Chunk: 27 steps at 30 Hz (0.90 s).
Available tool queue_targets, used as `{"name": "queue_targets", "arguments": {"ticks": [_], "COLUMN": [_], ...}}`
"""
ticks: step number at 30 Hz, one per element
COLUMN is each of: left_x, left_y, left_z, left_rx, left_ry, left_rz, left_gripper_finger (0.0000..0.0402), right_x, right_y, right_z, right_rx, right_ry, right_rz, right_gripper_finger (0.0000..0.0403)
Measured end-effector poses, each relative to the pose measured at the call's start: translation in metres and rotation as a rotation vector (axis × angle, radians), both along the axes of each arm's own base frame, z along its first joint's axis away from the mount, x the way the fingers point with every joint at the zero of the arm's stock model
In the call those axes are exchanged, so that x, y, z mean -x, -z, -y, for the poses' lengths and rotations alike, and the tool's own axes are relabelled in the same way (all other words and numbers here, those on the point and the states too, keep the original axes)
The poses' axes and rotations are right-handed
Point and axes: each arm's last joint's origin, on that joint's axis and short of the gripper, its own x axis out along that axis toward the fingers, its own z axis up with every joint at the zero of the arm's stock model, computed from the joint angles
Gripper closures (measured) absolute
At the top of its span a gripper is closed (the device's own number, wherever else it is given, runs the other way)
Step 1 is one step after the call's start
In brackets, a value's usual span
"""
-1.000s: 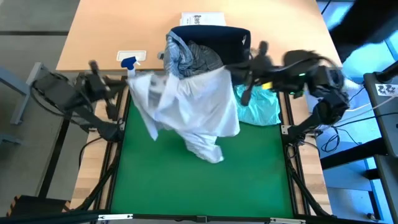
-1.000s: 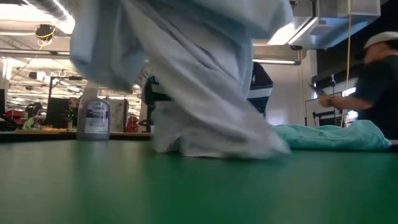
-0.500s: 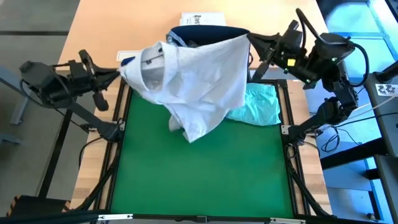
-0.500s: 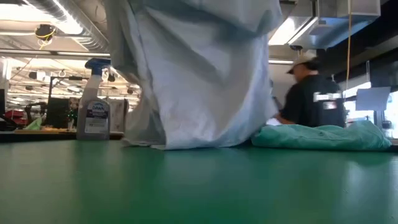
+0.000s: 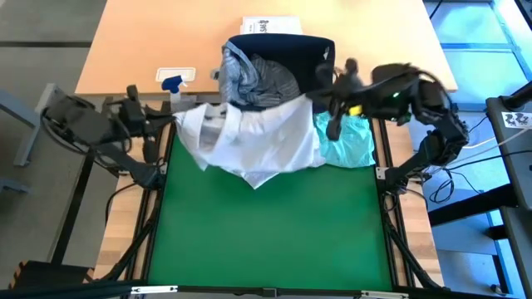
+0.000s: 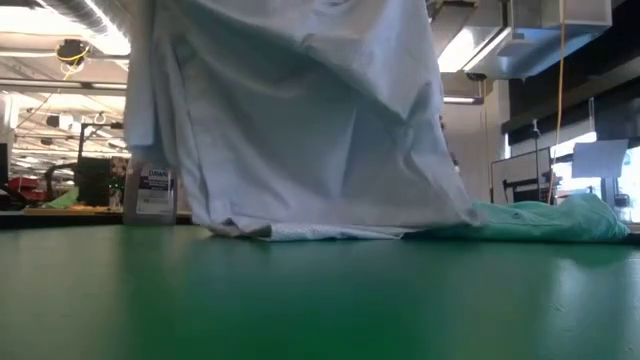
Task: Fold laundry
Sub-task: Fold the white polo shirt
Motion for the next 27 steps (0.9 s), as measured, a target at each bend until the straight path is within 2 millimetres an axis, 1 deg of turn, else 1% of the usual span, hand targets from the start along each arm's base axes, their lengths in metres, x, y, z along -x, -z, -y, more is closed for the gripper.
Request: {"name": "queue_targets", "arguments": {"ticks": [4,7,14,17,20,23,27], "left_x": [-0.015,-0.027,-0.048,-0.057,-0.066,-0.074,-0.084], "left_y": [0.008,0.016,0.029,0.037,0.048,0.062,0.079], "left_z": [0.008,0.015,0.026,0.032,0.038,0.045,0.06], "left_rx": [-0.029,-0.058,-0.08,-0.071,-0.019,0.064,0.187], "left_ry": [0.021,0.023,0.01,0.032,0.057,0.064,0.046], "left_rz": [-0.096,-0.173,-0.283,-0.326,-0.37,-0.406,-0.416], "left_gripper_finger": [0.0398,0.0398,0.0398,0.0398,0.0398,0.0398,0.0398], "right_x": [-0.018,-0.031,-0.042,-0.046,-0.044,-0.041,-0.036], "right_y": [0.018,0.032,0.046,0.055,0.062,0.07,0.086], "right_z": [-0.015,-0.024,-0.05,-0.063,-0.074,-0.09,-0.115], "right_rx": [-0.01,-0.019,-0.048,-0.046,-0.05,-0.051,-0.031], "right_ry": [-0.073,-0.07,-0.048,-0.058,-0.061,-0.068,-0.1], "right_rz": [-0.123,-0.204,-0.261,-0.312,-0.371,-0.411,-0.466], "right_gripper_finger": [0.0402,0.0402,0.0402,0.0402,0.0402,0.0402,0.0402]}}
